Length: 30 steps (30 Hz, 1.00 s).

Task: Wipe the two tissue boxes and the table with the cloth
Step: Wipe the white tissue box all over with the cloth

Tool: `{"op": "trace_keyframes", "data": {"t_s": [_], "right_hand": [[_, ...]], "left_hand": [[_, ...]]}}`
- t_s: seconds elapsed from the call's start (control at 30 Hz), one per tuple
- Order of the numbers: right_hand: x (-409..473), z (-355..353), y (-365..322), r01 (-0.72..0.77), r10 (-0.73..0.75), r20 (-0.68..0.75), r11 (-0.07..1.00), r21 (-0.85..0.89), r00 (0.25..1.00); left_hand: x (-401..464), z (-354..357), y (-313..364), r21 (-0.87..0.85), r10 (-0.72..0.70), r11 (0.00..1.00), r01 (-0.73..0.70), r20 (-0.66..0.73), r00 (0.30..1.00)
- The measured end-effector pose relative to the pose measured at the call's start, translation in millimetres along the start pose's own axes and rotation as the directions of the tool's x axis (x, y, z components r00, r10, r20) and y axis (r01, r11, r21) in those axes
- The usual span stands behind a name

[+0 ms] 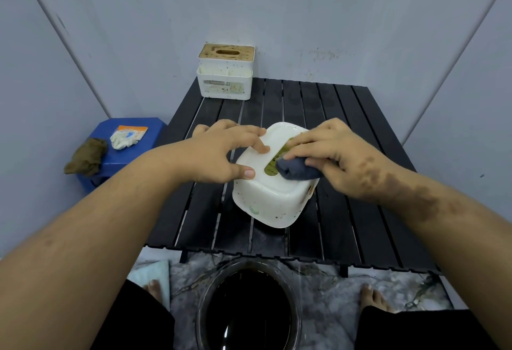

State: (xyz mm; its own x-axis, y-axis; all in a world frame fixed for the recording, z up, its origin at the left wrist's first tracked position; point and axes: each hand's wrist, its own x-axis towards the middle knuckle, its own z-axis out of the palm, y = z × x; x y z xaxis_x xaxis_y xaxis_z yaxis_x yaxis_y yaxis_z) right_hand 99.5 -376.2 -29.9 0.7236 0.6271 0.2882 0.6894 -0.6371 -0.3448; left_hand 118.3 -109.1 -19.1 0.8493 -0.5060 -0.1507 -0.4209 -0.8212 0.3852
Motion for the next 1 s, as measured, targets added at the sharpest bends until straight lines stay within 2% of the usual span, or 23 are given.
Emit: {"op": "trace_keyframes", "data": {"t_s": [0.13, 0.33, 0.47, 0.63, 0.73, 0.8, 0.93, 1.0], "right_hand": [[-1.8, 1.1, -2.5, -0.045, 0.034, -0.113, 0.995, -0.091, 0.993], [-4.5, 4.3, -7.4, -0.011, 0.013, 0.020, 0.995, -0.101, 1.000], [-5.0, 5.2, -8.3, -0.108, 0.105, -0.044, 0.990, -0.094, 0.994], [-3.3, 11.0, -22.2, 0.063, -0.063, 0.037, 0.998, 0.000, 0.997], [-4.7, 6.2, -9.0, -0.068, 0.066, -0.045, 0.996, -0.056, 0.997], [-5.5, 11.2, -15.9, -0.085, 0.080, -0.070, 0.994, -0.070, 0.994], [-5.4, 18.5, -31.4, 0.056, -0.056, 0.062, 0.998, -0.003, 0.997], [-6.4, 11.1, -18.8, 0.040, -0.037, 0.089, 0.999, -0.028, 0.995]], "left_hand": [[-0.1, -0.5, 0.2, -0.016, -0.005, 1.000, 0.006, 0.012, 1.000], [-0.9, -1.2, -2.0, -0.011, -0.018, 1.000, 0.019, 0.022, 1.000], [-1.0, -2.4, -0.1, -0.008, -0.020, 1.000, 0.020, 0.022, 1.000], [-0.2, -2.1, -0.7, 0.014, -0.026, 1.000, 0.026, 0.031, 0.999], [-0.2, -2.6, -0.4, 0.012, -0.036, 0.999, 0.036, 0.042, 0.998], [-0.4, -2.9, 1.1, 0.030, -0.041, 0.999, 0.040, 0.029, 0.999], [-1.5, -3.5, 2.7, 0.066, -0.046, 0.997, 0.045, 0.020, 0.999], [-1.9, -4.2, 3.3, 0.048, -0.058, 0.997, 0.056, 0.028, 0.998]]}}
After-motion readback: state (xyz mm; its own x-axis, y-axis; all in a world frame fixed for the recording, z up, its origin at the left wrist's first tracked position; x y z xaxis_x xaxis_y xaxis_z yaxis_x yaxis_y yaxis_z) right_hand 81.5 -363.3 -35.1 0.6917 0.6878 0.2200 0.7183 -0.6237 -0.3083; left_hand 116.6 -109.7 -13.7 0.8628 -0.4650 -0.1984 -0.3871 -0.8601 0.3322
